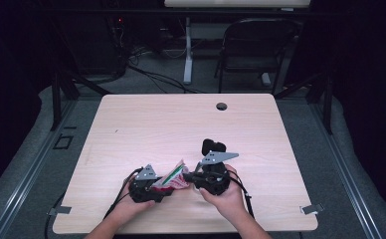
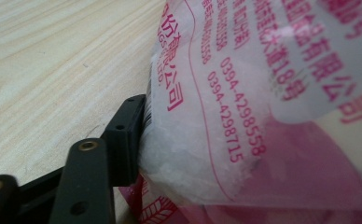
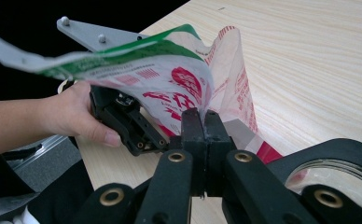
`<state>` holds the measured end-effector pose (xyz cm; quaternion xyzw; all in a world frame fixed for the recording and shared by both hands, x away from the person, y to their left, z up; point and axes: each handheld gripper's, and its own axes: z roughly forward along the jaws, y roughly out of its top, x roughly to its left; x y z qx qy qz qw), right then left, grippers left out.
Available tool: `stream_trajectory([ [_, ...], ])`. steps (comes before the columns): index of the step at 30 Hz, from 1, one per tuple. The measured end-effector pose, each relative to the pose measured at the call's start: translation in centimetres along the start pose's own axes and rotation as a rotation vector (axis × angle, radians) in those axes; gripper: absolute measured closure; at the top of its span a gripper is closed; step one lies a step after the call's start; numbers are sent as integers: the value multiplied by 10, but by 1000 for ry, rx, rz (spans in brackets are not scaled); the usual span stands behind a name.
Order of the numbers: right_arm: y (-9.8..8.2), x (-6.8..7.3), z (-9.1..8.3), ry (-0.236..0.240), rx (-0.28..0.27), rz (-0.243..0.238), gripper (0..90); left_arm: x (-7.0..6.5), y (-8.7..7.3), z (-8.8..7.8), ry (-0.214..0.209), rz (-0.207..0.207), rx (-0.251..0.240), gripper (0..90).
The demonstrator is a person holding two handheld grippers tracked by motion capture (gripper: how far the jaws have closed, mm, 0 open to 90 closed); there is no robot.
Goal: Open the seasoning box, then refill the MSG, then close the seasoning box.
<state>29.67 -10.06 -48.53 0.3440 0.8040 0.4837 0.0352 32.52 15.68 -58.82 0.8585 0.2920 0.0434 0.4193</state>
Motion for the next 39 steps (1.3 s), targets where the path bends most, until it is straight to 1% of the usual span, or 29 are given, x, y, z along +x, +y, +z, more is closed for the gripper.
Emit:
stream_trajectory([
  [3,0,-1,0,0,0,2,900,-1,0,0,6,2,0,472],
  [5,0,-1,0,2,1,2,900,-1,0,0,12,10,-1,486],
  [6,0,-1,1,3,1,1,900,-2,0,0,29,13,-1,491],
  [7,1,0,1,0,4,1,900,-3,0,0,30,14,-1,495],
  [8,1,0,1,1,3,-1,900,-2,0,0,18,12,-2,498],
  [9,2,0,1,1,5,-3,900,-3,0,0,35,7,-3,503],
  [10,2,-1,2,1,1,0,900,-3,0,0,37,8,-3,506],
  [11,2,-1,1,1,3,0,900,-3,0,0,27,8,-4,511],
  [14,2,-2,1,2,0,4,900,-5,0,-2,34,9,1,520],
  [16,3,-1,1,5,1,4,900,-6,0,-3,56,13,2,526],
  [17,3,-1,2,4,0,2,900,-6,1,-4,47,18,5,530],
  [23,5,-2,1,9,-10,-1,900,-4,4,-10,83,25,-9,542],
  [25,5,-1,1,8,-12,-2,900,-4,5,-12,89,28,-8,546],
  [27,5,-1,0,4,-10,-3,900,-5,6,-13,113,42,-6,547],
  [29,5,-2,0,2,-4,-8,900,-6,8,-13,125,48,-5,549],
  [30,5,-2,0,-1,-8,-6,900,-6,9,-14,137,58,-1,550],
  [32,6,-3,-1,-2,-10,-1,900,-6,11,-15,143,57,-6,551],
  [34,7,-4,-1,-3,-9,-1,900,-6,12,-15,159,63,-10,552],
  [36,7,-4,-1,-7,-13,3,900,-7,14,-16,163,75,1,553],
  [39,8,-4,-2,-13,-15,0,885,-8,16,-18,186,87,2,555],
])
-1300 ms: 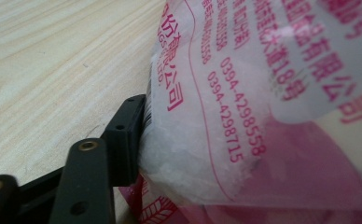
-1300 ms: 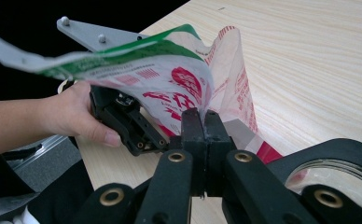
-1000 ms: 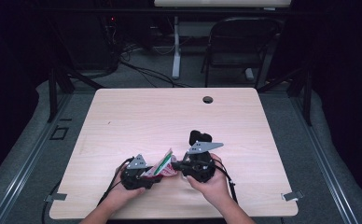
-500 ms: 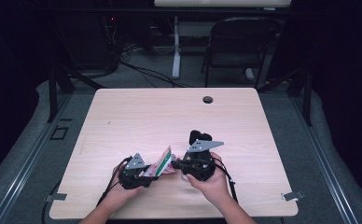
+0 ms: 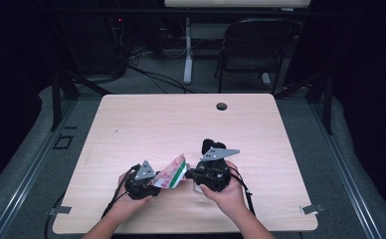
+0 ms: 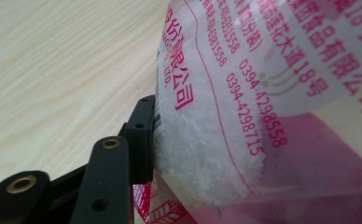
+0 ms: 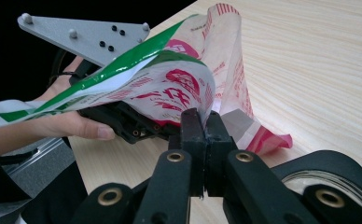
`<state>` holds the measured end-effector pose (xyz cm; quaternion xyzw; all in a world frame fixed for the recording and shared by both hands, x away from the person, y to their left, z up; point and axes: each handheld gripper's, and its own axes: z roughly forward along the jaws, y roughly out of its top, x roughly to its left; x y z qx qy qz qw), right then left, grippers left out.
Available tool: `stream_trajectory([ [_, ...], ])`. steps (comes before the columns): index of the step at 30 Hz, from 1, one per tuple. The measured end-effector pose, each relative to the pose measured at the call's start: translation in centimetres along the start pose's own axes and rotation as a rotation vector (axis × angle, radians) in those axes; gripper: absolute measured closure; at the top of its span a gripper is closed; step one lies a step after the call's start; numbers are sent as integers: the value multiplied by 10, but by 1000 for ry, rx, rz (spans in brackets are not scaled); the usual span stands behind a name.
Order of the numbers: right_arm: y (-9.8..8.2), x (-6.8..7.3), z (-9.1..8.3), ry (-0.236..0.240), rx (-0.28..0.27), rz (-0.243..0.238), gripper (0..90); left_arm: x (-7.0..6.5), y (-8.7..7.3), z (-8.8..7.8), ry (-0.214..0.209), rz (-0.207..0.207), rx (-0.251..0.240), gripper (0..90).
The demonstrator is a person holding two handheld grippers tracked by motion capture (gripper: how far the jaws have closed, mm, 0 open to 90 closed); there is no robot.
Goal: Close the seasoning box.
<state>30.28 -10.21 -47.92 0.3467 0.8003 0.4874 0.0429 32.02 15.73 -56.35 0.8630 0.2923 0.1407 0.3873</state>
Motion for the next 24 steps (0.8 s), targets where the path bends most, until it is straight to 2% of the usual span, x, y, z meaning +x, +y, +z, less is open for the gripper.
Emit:
stream_trajectory([
  [12,-3,-4,-22,-19,-47,-9,755,-3,5,1,35,24,3,561],
  [17,-5,-6,-29,-35,-56,-18,737,-5,9,-1,78,54,-1,562],
  [24,-7,-8,-37,-42,-81,-19,733,0,15,-5,113,45,-25,563],
])
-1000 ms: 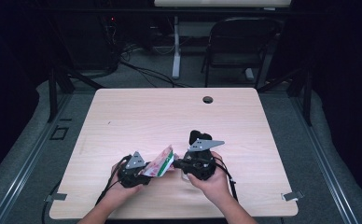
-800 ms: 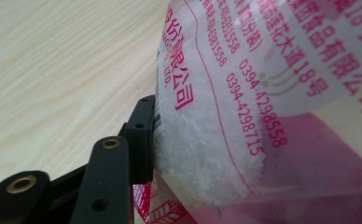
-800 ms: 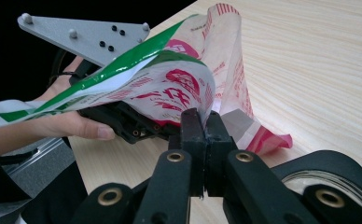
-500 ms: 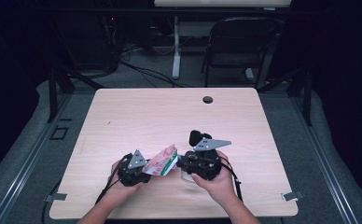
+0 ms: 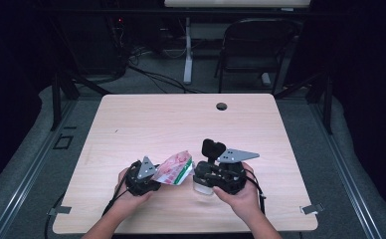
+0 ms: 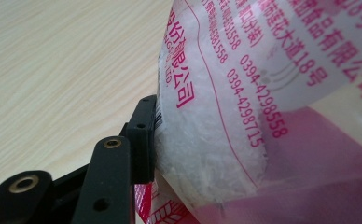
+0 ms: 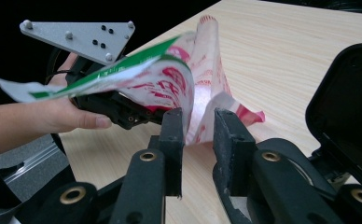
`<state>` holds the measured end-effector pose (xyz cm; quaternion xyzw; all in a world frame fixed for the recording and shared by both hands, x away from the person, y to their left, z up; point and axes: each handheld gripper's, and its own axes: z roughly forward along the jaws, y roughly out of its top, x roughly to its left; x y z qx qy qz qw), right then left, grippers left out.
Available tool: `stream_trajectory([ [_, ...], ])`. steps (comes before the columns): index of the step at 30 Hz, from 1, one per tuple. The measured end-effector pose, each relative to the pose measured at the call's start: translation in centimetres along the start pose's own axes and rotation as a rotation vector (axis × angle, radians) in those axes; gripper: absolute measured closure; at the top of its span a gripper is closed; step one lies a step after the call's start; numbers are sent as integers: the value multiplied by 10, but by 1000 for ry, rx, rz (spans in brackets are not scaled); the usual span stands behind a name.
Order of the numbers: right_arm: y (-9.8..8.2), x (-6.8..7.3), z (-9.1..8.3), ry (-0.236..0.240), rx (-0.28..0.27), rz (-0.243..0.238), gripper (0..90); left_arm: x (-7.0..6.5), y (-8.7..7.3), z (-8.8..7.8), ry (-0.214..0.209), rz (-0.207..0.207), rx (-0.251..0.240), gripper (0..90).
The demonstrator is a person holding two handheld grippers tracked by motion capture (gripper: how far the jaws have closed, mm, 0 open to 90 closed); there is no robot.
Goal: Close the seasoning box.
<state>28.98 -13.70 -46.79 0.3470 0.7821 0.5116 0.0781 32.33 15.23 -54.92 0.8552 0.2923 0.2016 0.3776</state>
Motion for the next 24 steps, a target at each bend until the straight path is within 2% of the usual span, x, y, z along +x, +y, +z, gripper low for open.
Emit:
stream_trajectory([
  [3,0,-2,-2,-5,-1,0,730,2,2,0,23,8,1,564],
  [9,2,-4,-7,-7,-13,1,726,2,8,3,79,50,18,565],
  [13,3,-5,-10,-3,-24,14,729,1,10,4,103,54,23,565],
  [17,4,-7,-13,-12,-40,31,732,-1,13,3,146,96,29,566],
  [22,9,-8,-18,-18,-63,56,733,-5,14,4,166,117,26,567],
  [24,12,-9,-19,-15,-56,61,733,-7,14,4,173,127,29,568],
])
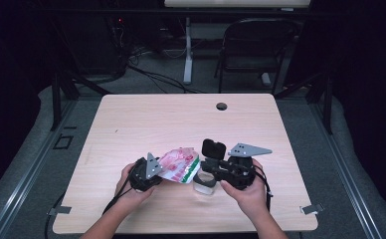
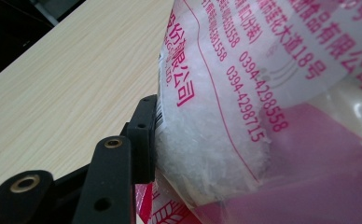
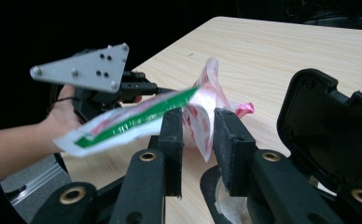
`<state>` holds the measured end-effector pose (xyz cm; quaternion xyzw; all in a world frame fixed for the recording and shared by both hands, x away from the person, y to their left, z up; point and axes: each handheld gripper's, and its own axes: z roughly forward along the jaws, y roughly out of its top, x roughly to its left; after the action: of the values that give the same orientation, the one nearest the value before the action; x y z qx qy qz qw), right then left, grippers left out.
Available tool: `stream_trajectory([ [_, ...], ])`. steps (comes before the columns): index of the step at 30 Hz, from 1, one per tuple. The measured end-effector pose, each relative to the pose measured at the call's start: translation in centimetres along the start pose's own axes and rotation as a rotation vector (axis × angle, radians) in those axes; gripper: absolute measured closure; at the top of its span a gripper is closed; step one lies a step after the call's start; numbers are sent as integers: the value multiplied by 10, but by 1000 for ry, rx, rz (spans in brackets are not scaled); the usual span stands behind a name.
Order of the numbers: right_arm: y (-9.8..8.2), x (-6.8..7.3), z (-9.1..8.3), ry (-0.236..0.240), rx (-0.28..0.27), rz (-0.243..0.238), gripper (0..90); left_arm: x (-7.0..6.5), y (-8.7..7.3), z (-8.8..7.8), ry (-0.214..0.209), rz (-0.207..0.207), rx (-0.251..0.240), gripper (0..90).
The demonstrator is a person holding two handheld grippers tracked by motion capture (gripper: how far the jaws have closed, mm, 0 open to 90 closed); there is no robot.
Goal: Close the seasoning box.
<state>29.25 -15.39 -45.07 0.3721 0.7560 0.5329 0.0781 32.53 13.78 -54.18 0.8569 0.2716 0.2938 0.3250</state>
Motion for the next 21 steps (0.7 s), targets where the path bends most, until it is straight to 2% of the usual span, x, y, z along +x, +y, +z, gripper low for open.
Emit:
stream_trajectory([
  [9,16,3,3,-12,3,-8,722,-5,0,0,14,15,-10,569],
  [21,14,-6,18,-14,50,19,691,-13,6,0,62,87,-3,571],
])
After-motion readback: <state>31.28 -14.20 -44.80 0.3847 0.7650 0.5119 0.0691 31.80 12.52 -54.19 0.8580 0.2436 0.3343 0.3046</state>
